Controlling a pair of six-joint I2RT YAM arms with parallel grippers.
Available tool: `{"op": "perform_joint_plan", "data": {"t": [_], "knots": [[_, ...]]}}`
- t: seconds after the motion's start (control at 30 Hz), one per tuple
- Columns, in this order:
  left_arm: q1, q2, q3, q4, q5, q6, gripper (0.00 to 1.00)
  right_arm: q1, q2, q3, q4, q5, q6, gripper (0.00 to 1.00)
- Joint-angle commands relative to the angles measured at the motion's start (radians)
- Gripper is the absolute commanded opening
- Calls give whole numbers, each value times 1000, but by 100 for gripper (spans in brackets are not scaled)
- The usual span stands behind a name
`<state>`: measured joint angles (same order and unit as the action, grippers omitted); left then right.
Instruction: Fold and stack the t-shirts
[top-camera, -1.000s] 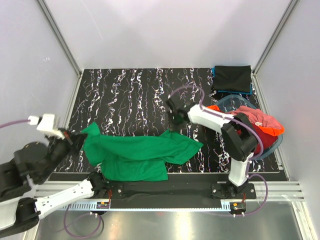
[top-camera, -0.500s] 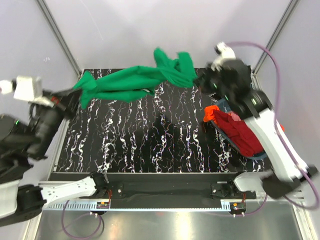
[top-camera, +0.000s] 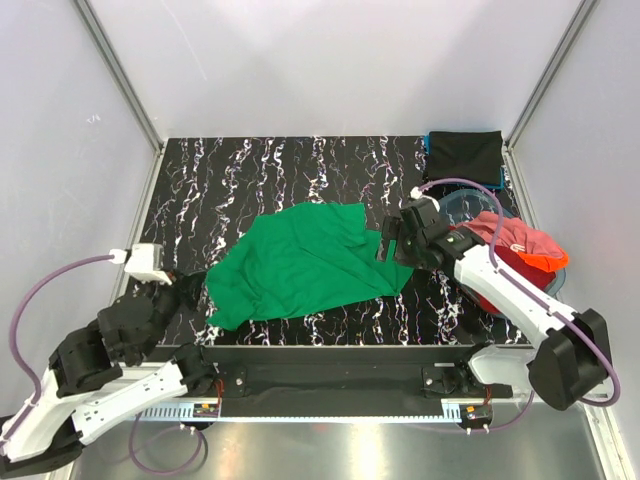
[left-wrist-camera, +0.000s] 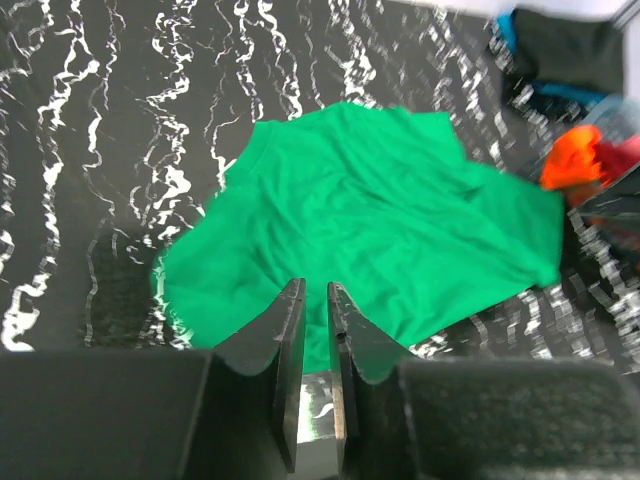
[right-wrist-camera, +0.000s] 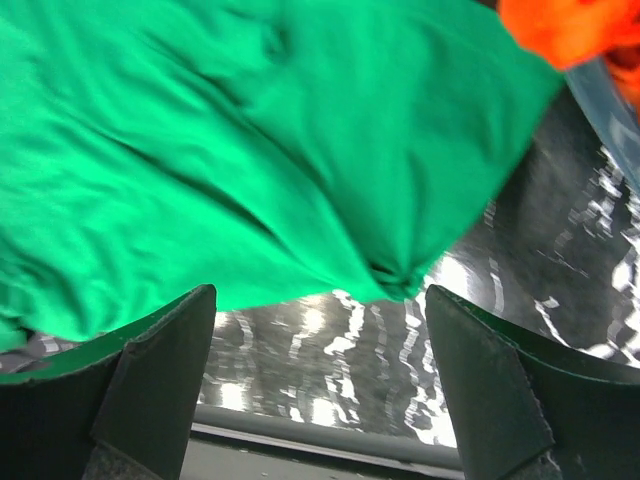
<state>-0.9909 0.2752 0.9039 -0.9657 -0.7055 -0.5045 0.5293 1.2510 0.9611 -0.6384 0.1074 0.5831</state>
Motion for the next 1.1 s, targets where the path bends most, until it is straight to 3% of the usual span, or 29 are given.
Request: {"op": "perform_joint_plan", "data": {"t": [0.0,0.1,0.3,0.37,0.43,0.47,0.57,0.63,0.77,0.83,0.93,1.03,1.07], "knots": [[0,-39,-3,15,-35,-95,18,0,-21,44,101,-64,21,91],[0,-53,-46,15,-64,-103,17,4,60,57,146,-147,14,83],[-2,-53,-46,10,-92,-106,21,72,280,203,174,-178,-41,79],[0,-27,-53,5,-95,-115,27,107,382,304,168,-181,-68,80],[0,16,-43,-11,-95,-126,39,123,451,375,158,-181,-86,80],[0,30,-43,-13,-97,-131,58,127,522,445,143,-183,-95,80],[-2,113,-17,-60,-147,-192,77,129,643,598,64,-79,-115,84],[0,195,4,-42,-161,-221,78,126,695,677,17,-19,-138,87],[15,372,42,85,-123,-106,81,81,778,821,-69,67,-132,90],[104,482,76,189,-69,1,84,31,768,821,-73,52,-126,90],[320,623,116,349,308,109,84,-24,716,748,-58,48,-129,91],[464,809,186,516,495,148,84,-43,667,685,-41,21,-141,91],[465,865,187,516,511,149,84,-43,657,671,-41,26,-144,91]]}}
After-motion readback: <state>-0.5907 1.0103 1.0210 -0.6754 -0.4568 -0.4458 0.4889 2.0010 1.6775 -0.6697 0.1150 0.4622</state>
